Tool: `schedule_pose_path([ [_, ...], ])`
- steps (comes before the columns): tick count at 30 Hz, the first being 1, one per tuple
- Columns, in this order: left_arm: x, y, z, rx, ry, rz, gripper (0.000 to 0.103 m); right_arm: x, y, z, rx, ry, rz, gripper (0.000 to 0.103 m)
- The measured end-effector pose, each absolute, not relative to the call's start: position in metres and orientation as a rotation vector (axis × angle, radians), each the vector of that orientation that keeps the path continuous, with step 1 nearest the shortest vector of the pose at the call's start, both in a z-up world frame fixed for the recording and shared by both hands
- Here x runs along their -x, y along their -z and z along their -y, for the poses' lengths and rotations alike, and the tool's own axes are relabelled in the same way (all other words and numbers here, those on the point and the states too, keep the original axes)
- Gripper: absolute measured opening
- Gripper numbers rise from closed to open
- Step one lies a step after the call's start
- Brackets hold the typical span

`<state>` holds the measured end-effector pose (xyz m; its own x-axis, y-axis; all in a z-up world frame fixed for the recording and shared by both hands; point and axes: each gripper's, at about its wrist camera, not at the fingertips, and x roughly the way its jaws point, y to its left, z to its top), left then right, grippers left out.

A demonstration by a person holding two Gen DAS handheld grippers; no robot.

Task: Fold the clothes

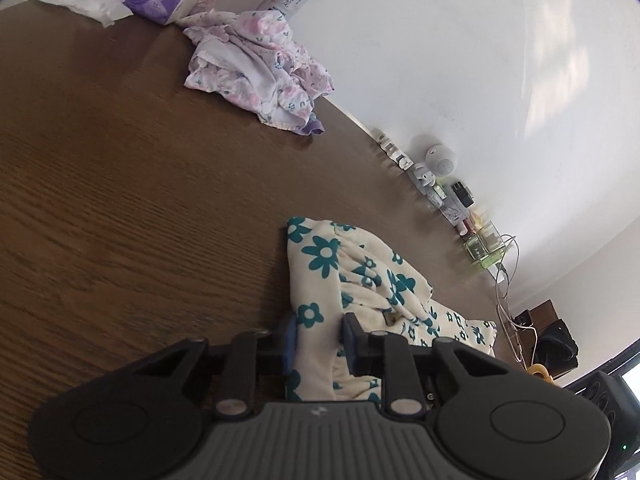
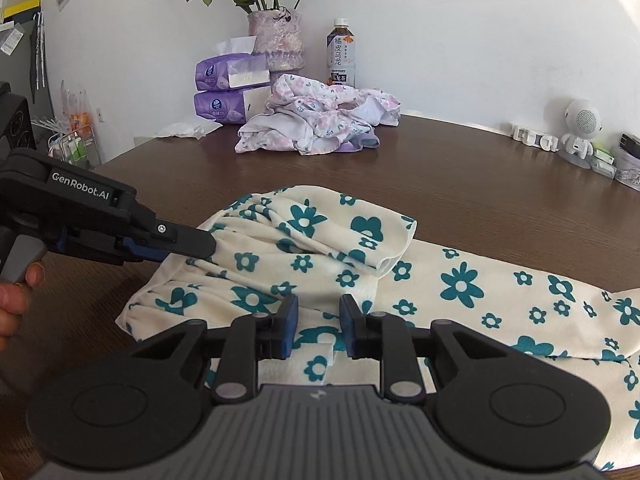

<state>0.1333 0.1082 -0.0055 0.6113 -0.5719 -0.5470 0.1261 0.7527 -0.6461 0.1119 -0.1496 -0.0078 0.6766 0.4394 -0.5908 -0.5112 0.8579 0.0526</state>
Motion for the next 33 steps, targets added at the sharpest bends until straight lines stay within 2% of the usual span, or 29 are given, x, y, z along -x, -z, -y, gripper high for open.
schedule_pose_path([
  [6, -0.122, -0.016, -0.088, 0.45, 0.425, -0.738, 0.015, -0.114, 0.007, 0.152, 0.103, -0.544, -0.632, 0.022],
  [18, -0.105, -0.06, -0.04, 0.162, 0.388, -0.611, 0.015, -0.112, -0.007, 0.188, -0.03, -0.59, -0.6, 0.023],
  [22, -0.107, -0.061, -0.038, 0.164, 0.371, -0.622, 0.015, -0.094, -0.02, 0.206, -0.003, -0.653, -0.52, 0.032],
  [28, -0.104, -0.067, -0.033, 0.143, 0.363, -0.62, 0.015, -0.081, -0.022, 0.199, 0.189, -0.782, -0.533, 0.034],
  [29, -0.104, -0.069, -0.031, 0.136, 0.363, -0.618, 0.015, -0.082, -0.018, 0.195, 0.217, -0.778, -0.545, 0.034],
  [30, -0.103, -0.07, -0.03, 0.13, 0.363, -0.616, 0.015, -0.083, -0.014, 0.192, 0.242, -0.771, -0.558, 0.027],
  [31, -0.103, -0.071, -0.028, 0.125, 0.363, -0.615, 0.015, -0.084, -0.009, 0.188, 0.267, -0.765, -0.57, 0.012],
  [33, -0.102, -0.074, -0.025, 0.114, 0.364, -0.614, 0.015, -0.091, -0.004, 0.186, 0.251, -0.748, -0.598, 0.006],
])
